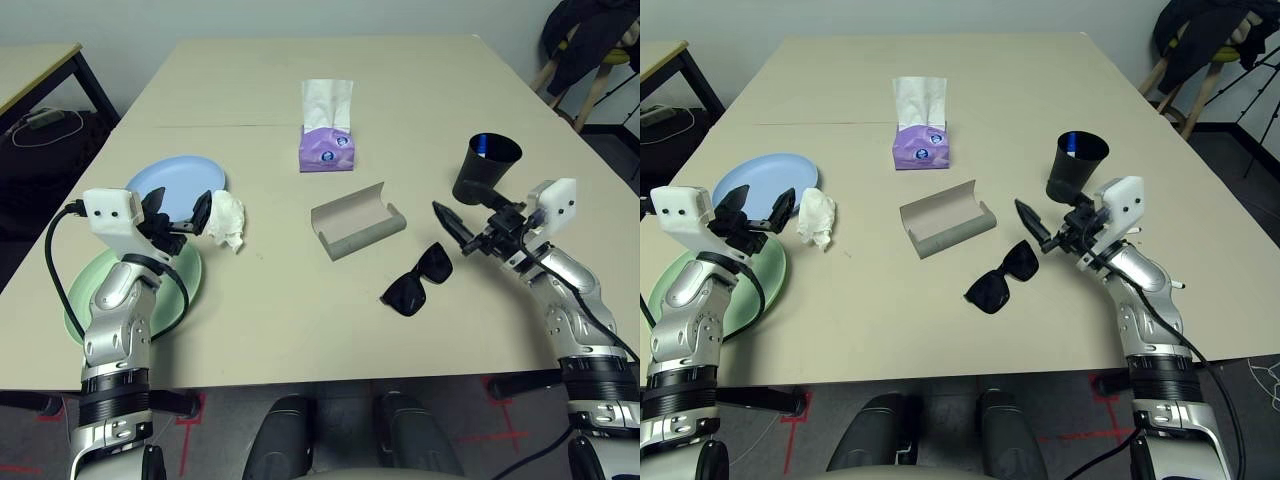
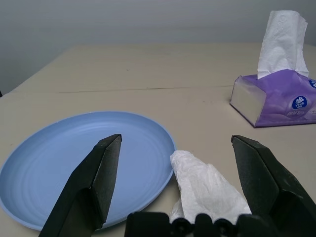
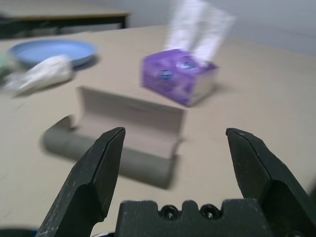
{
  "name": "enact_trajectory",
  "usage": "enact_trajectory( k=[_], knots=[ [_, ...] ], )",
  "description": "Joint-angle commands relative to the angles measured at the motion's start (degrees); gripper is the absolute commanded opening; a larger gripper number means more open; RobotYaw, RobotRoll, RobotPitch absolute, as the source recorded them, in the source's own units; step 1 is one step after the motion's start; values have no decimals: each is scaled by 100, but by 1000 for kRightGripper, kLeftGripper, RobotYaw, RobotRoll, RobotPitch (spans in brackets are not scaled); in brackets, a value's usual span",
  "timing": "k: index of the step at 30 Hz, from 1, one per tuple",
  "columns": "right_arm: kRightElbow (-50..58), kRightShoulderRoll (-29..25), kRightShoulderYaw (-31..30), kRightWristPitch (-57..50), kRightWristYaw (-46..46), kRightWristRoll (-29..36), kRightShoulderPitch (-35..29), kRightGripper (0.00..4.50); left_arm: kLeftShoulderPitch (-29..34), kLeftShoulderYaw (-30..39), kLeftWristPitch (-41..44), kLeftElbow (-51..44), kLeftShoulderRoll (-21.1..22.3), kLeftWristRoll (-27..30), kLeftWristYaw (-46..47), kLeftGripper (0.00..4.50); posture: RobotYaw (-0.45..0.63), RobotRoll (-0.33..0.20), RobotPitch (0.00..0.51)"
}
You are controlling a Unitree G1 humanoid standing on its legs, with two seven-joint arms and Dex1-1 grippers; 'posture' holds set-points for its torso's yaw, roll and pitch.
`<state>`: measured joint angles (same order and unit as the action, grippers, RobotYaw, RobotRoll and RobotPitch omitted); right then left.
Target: Organize and tidy the items on the table.
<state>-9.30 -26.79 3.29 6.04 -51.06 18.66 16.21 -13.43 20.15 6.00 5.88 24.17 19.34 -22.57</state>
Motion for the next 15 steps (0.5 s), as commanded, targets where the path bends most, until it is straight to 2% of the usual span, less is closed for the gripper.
enact_trajectory(
  k=[1,5,10,15],
  knots=[
    [-48,-244,-340,525,-828,-125,-67,4473,89,-10,45,7,15,15,-21,4500,74,0,89],
    [-55,-316,-393,535,-1347,144,-44,4473,109,2,47,-10,40,17,-29,4500,76,0,92],
    [230,-466,-490,-65,-1842,483,-97,4473,133,-16,180,-61,155,-7,-64,4500,78,0,95],
    [378,-554,-571,-175,-2100,474,-116,4473,97,64,619,-124,419,54,-52,4500,80,0,95]
  ],
)
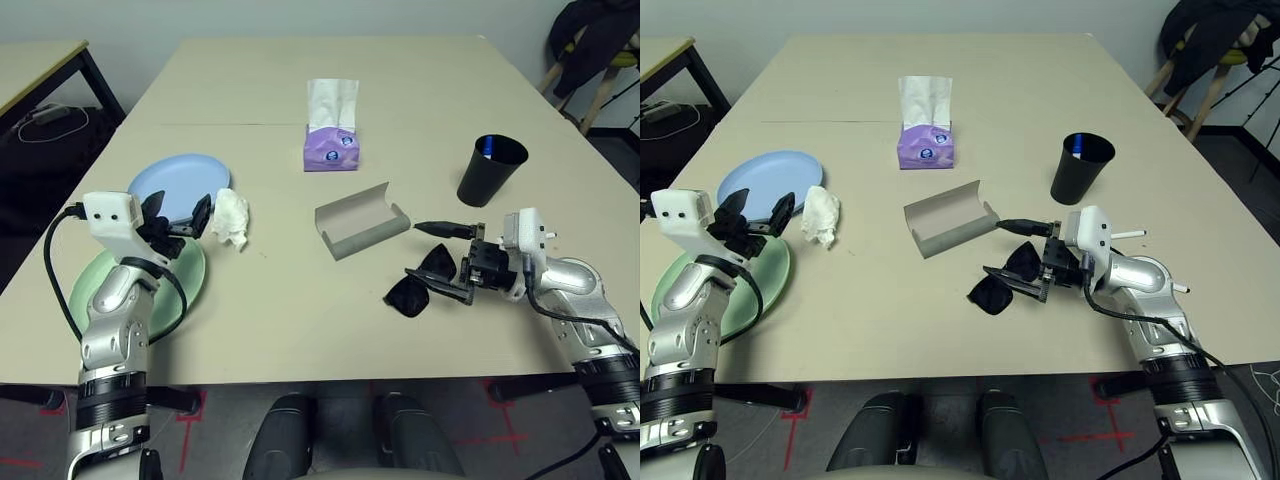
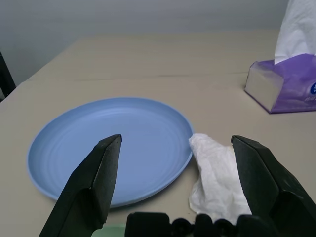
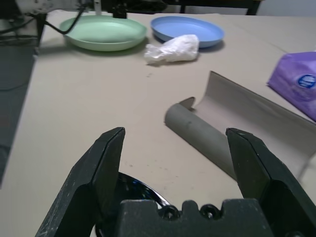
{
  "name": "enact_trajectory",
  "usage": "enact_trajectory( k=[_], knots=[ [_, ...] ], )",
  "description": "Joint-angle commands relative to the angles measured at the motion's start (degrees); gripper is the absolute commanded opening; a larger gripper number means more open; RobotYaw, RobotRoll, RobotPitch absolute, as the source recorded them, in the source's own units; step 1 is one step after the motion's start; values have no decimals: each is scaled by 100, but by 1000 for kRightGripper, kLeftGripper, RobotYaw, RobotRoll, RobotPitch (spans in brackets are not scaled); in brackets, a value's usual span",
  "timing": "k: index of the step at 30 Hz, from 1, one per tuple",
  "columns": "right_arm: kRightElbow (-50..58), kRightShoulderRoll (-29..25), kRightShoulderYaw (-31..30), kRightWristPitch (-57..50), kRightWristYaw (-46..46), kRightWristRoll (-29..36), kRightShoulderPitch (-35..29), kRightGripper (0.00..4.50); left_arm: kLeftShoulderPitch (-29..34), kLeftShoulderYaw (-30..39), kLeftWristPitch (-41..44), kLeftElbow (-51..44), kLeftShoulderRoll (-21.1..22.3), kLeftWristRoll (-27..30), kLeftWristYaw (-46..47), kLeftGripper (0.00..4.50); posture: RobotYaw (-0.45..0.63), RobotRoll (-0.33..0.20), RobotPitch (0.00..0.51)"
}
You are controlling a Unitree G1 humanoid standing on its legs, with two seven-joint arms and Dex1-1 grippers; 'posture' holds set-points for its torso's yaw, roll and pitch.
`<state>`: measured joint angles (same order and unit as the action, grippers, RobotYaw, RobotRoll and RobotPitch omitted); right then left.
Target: Organize and tidy the items on the table.
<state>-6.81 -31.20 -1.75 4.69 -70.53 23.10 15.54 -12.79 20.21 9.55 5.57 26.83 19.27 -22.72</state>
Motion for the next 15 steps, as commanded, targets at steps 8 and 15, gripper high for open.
enact_trajectory(
  k=[8,15],
  knots=[
    [177,-50,-126,85,-178,-108,-19,4473,-9,524,1082,112,1065,75,4,4500,83,0,94],
    [212,-6,-168,59,-79,-172,-24,4473,-128,978,2476,638,1705,159,360,4500,90,0,97]
  ],
)
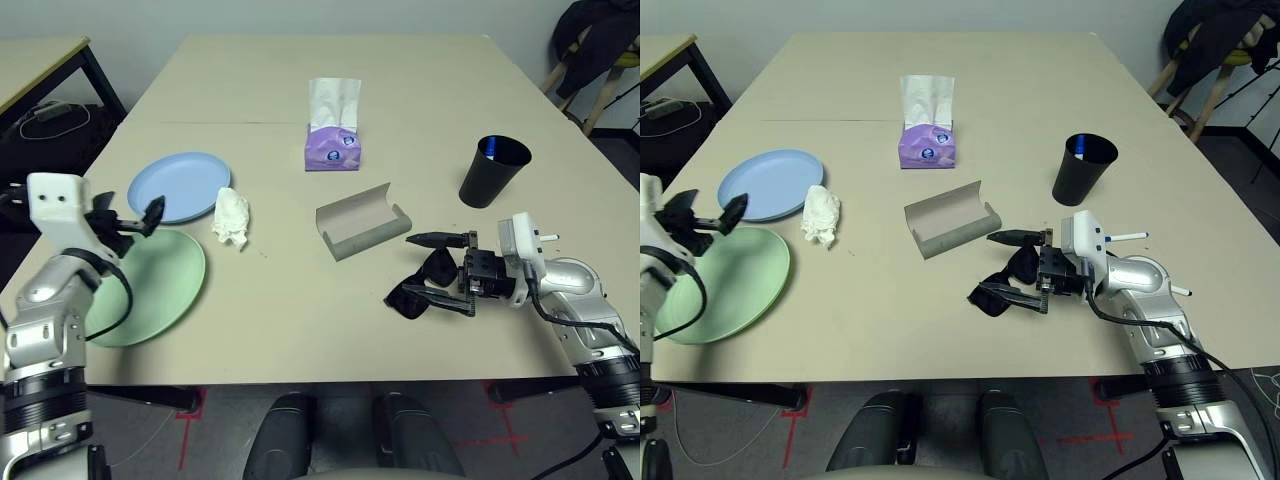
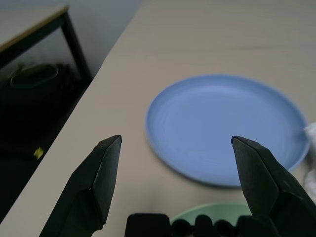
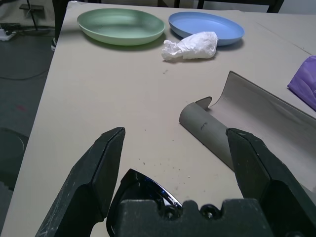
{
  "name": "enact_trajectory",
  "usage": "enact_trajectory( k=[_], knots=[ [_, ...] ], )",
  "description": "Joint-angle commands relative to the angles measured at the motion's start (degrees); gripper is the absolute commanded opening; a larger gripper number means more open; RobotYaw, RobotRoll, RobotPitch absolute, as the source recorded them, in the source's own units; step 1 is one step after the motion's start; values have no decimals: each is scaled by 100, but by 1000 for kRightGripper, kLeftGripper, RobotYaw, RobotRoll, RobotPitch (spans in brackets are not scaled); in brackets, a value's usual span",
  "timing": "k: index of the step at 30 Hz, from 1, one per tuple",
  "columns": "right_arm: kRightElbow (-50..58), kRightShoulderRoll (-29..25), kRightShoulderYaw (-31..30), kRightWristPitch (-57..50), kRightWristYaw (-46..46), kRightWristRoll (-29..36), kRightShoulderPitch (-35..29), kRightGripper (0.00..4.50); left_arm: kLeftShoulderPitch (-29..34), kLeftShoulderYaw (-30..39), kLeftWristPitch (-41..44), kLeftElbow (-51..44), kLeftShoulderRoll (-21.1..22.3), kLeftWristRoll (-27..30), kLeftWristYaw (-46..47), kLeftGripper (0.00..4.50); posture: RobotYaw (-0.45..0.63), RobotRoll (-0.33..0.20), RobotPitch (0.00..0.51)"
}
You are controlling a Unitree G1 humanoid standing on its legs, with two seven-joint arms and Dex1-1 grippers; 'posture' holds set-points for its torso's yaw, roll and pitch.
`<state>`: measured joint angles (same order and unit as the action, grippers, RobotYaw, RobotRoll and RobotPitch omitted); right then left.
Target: Organize and tidy the items on the table.
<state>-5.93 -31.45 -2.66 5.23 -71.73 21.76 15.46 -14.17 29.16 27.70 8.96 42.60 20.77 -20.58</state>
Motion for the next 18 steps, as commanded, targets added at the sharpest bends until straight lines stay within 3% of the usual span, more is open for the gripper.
enact_trajectory(
  k=[1,10,18],
  knots=[
    [150,27,-85,-17,57,-34,-18,4473,-11,121,808,375,169,17,180,4500,90,0,98],
    [313,31,-118,-113,161,-20,-65,4473,-165,117,1883,560,345,95,104,4500,80,0,99],
    [512,27,-140,-232,284,-18,-119,4473,-145,-6,2173,661,546,23,-154,4500,75,0,100]
  ],
)
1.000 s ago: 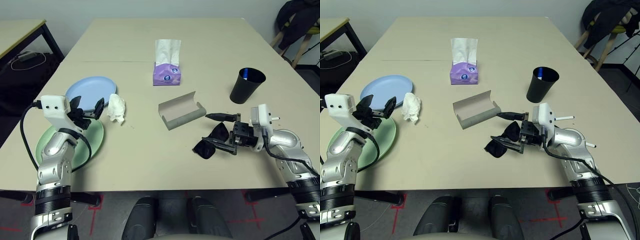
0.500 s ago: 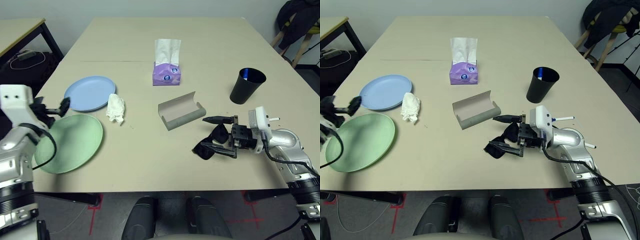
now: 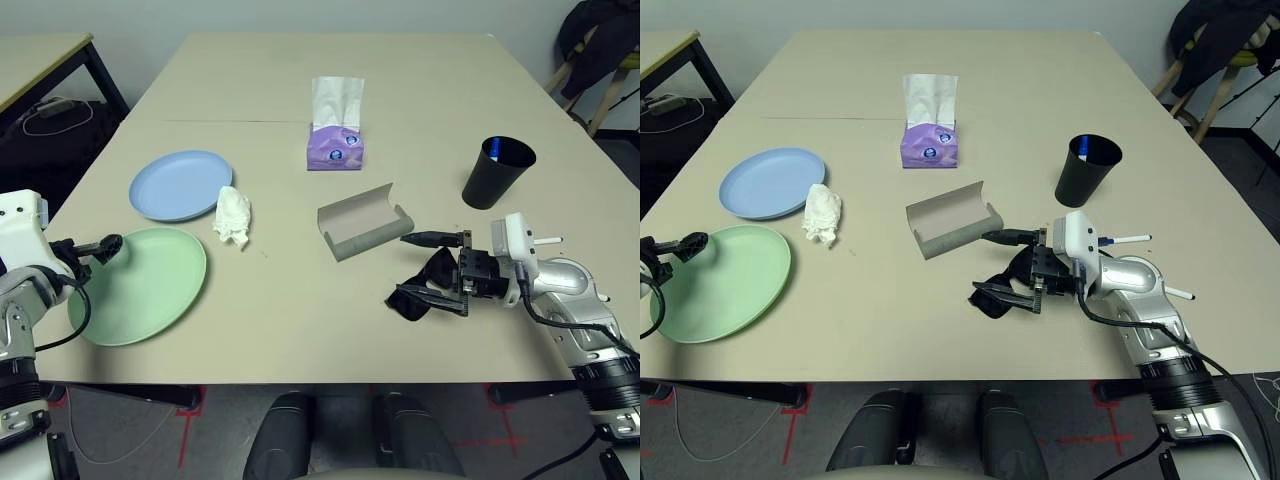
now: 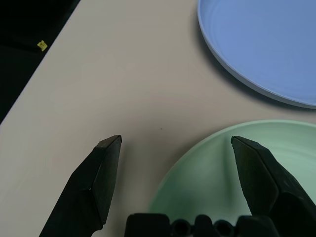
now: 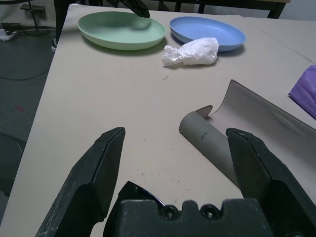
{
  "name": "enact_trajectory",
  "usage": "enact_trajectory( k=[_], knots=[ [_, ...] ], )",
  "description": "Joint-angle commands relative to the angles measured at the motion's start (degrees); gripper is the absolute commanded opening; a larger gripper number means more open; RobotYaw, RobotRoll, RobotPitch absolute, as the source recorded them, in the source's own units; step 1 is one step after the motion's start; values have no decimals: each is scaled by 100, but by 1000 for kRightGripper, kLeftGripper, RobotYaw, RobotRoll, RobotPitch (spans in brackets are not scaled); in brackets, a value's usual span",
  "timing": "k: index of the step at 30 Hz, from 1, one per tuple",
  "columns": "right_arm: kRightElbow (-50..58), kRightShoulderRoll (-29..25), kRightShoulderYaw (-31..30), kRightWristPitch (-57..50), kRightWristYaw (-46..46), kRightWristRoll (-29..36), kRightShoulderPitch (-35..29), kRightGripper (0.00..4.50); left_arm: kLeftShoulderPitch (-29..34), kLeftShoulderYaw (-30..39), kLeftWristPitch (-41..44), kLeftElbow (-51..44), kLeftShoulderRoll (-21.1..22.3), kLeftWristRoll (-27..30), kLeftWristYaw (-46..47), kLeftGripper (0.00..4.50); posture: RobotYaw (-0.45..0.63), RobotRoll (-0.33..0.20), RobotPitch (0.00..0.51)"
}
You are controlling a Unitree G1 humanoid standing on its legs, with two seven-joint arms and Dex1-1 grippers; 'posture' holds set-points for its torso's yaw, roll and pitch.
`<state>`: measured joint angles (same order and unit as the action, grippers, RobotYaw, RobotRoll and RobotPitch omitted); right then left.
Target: Organize and tidy the items on the table.
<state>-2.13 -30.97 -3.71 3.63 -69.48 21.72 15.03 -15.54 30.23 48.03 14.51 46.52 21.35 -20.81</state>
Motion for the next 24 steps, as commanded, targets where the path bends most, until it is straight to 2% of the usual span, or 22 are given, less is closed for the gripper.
enact_trajectory(
  k=[1,15,21,24],
  knots=[
    [147,-19,-38,-84,71,-12,-75,4473,18,-138,160,117,184,-44,-190,4500,75,0,101],
    [195,-43,-32,-124,106,-11,-91,4473,768,-66,274,326,984,50,-1490,4500,75,0,104],
    [131,-22,-44,-76,93,-34,-77,4473,855,72,390,263,989,83,-1495,4500,80,0,106],
    [126,-13,-48,-62,93,-39,-67,4500,864,73,442,206,960,80,-1470,3880,77,0,107]
  ],
)
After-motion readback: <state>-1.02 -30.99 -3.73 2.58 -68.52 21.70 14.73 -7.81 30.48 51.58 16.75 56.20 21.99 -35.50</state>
